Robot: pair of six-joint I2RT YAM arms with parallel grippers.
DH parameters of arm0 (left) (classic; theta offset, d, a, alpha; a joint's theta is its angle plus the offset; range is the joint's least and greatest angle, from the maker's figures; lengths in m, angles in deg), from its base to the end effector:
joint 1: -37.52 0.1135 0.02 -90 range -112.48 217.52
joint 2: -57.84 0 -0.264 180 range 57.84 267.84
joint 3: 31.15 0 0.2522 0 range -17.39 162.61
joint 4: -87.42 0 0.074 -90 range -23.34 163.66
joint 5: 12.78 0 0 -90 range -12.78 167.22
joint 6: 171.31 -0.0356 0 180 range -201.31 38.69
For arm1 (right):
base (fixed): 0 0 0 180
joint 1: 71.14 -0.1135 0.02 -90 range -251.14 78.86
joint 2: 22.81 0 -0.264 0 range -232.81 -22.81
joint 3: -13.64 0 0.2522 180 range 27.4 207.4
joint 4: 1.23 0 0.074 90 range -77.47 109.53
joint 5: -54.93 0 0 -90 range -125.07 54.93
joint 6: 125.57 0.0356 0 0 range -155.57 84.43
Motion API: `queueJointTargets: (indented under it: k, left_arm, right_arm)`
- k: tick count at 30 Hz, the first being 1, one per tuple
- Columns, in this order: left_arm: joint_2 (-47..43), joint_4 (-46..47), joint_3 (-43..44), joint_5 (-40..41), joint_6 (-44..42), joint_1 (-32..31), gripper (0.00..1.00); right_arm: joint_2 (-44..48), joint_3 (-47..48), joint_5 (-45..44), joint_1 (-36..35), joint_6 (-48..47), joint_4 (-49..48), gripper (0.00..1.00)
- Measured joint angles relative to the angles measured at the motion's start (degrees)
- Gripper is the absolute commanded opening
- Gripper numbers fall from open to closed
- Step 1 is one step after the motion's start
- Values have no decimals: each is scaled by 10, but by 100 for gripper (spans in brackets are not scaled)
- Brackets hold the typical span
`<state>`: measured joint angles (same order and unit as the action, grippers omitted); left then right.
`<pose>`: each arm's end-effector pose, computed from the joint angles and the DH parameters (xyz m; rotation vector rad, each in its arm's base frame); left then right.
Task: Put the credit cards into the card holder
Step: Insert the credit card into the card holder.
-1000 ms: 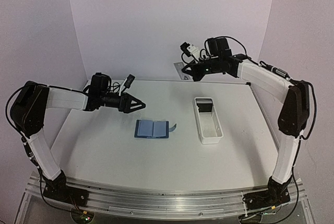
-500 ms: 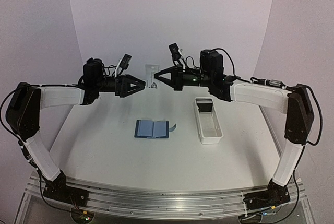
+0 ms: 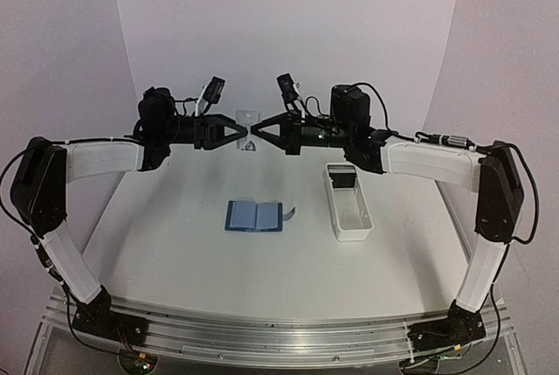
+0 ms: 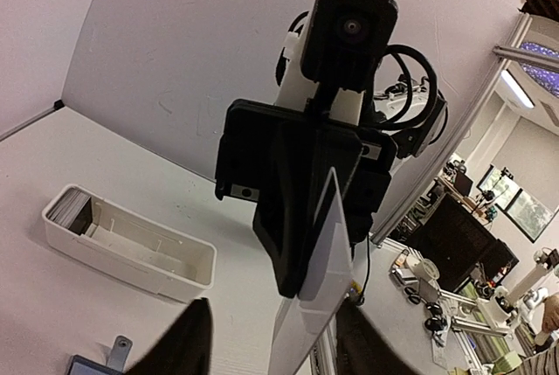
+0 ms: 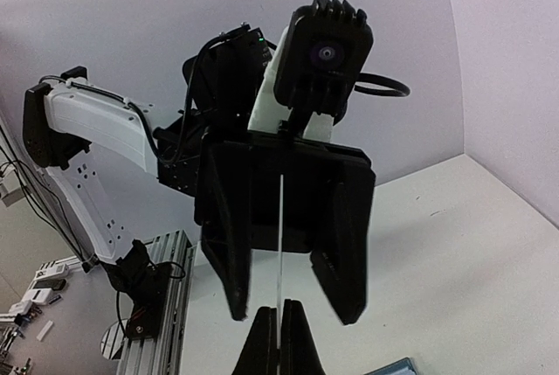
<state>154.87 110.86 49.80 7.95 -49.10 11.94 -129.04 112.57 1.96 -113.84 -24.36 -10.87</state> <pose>0.3289 -0.1943 0.3168 1.0177 1.4620 -1.6169 0.3134 0.3184 0.3391 -0.9600 1.3722 1.2186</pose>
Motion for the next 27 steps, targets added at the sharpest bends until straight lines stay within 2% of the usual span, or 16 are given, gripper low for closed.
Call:
queueJointTargets:
  k: [1, 2, 3, 4, 5, 7, 11, 14, 18, 23, 27]
  left_arm:
    - [0, -1, 1, -1, 3, -2, 11]
    - [0, -2, 1, -1, 6, -5, 3]
    - [0, -5, 1, -3, 8, -5, 0]
    - [-1, -7, 1, -6, 9, -5, 0]
    - [-2, -9, 1, -7, 10, -5, 0]
    - [-5, -19, 1, 0, 10, -6, 0]
    - [-12, -84, 1, 60, 22, -5, 0]
    - [-14, -160, -7, 144, 30, -3, 0]
    - [-1, -200, -48, 212, 49, -4, 0]
    - [47, -216, -93, 265, 54, -17, 0]
    - [82, -214, -119, 292, 56, -26, 0]
  right_arm:
    - [-1, 0, 0, -1, 0, 0, 0]
    - [-1, 0, 0, -1, 0, 0, 0]
    - [-2, 0, -1, -1, -1, 2, 0]
    - [-2, 0, -4, -2, -2, 4, 0]
    - [-3, 0, -7, -2, 0, 5, 7]
    - [-4, 0, -14, -1, 4, 4, 29]
    - [-4, -19, -96, -2, 34, 0, 39]
    - [-8, -40, -194, -5, 90, 35, 37]
    - [-44, -36, -285, -9, 178, 104, 34]
    - [-103, -33, -339, -23, 262, 171, 33]
    - [-130, -34, -359, -35, 296, 190, 33]
